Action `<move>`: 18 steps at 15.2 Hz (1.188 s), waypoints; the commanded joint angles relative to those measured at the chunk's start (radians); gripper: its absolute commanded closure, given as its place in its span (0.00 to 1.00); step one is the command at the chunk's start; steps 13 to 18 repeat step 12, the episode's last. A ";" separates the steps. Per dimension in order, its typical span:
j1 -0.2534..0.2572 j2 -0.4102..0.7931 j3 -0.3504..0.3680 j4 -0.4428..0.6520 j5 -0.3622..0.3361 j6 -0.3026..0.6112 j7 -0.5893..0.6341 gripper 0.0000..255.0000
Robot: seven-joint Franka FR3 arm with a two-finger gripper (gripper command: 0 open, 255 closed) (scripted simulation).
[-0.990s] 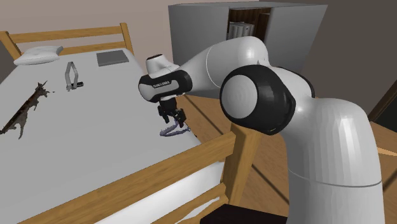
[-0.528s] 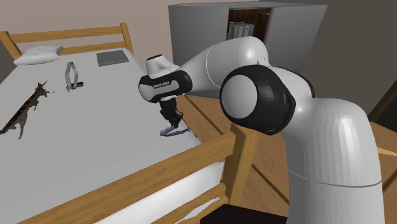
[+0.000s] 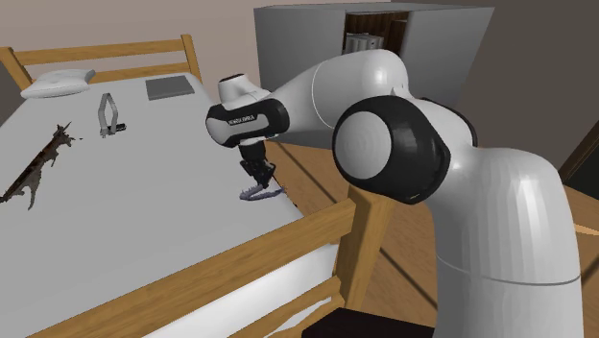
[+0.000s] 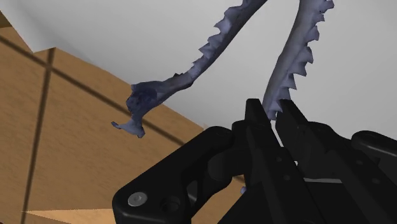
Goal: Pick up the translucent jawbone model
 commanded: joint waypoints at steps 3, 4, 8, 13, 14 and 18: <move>-0.002 -0.021 0.007 0.020 0.012 -0.038 -0.010 1.00; -0.001 -0.025 0.009 0.028 0.015 -0.049 -0.012 1.00; 0.001 -0.039 0.014 0.061 0.024 -0.093 -0.023 1.00; 0.003 -0.045 0.016 0.081 0.029 -0.117 -0.028 1.00; 0.003 -0.045 0.016 0.081 0.029 -0.117 -0.028 1.00; 0.003 -0.045 0.016 0.081 0.029 -0.117 -0.028 1.00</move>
